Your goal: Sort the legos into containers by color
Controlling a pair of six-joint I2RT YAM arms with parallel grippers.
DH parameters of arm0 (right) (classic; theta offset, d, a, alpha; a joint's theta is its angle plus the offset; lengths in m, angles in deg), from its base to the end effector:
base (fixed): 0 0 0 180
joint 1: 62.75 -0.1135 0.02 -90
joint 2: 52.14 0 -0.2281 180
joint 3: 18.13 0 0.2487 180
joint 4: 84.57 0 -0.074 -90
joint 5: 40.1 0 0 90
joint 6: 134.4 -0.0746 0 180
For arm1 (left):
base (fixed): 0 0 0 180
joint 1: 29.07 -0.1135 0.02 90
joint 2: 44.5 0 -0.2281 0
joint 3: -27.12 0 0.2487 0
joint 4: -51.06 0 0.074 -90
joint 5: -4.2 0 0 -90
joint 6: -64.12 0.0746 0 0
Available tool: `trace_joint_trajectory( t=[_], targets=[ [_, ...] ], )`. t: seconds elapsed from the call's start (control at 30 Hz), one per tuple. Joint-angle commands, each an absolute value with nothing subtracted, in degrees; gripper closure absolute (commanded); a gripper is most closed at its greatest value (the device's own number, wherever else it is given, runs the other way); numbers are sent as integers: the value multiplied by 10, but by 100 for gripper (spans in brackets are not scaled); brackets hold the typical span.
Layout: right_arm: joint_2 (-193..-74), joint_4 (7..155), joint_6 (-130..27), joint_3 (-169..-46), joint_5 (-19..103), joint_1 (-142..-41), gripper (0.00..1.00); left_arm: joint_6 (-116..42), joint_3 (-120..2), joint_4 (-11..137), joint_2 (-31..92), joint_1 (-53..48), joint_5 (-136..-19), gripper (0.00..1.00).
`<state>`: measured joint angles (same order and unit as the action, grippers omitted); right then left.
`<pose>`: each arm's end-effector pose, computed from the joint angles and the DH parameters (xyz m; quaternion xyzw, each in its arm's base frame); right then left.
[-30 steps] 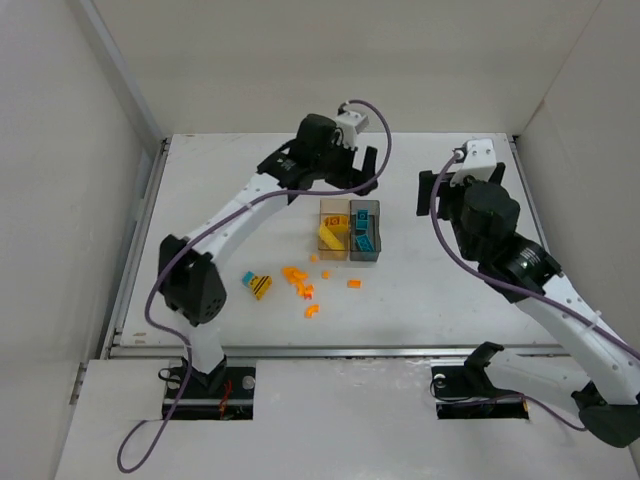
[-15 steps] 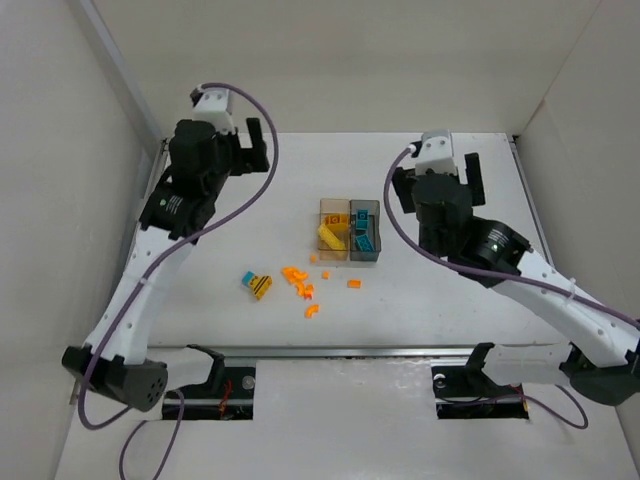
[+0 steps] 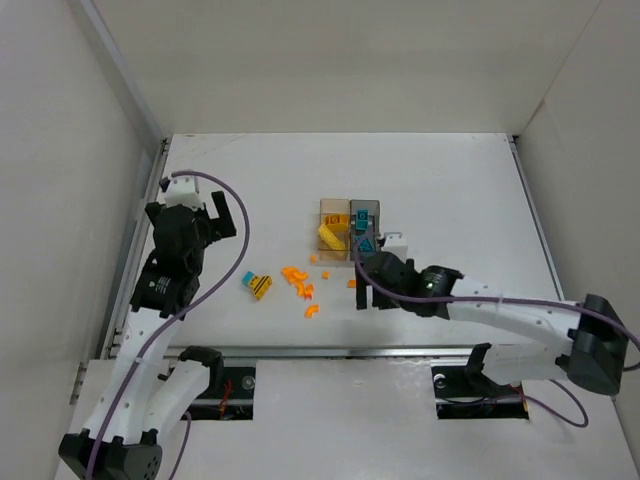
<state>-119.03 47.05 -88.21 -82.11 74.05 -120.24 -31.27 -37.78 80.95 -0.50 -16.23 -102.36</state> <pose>0.1696 0.2093 0.1998 -0.0410 0.9243 0.1255 0.3581 0.2309 -0.0308 0.3379 -0.0445 0.7569 0.0063 0.6520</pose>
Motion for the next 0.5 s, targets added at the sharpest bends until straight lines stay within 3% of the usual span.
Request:
trace_joint_trajectory(
  t=[0.0, 0.3, 0.47],
  targets=[
    [-1232, 493, -985, -819, 703, -1223, 8, -325, -344, 764, -25, -172, -1012, 0],
    [-1408, 497, -989, -914, 742, -1223, 5, -328, -260, 701, -49, -154, -995, 0],
    [-1505, 502, -976, -969, 747, -1208, 12, -310, -224, 673, -59, -137, -1014, 0]
  ],
)
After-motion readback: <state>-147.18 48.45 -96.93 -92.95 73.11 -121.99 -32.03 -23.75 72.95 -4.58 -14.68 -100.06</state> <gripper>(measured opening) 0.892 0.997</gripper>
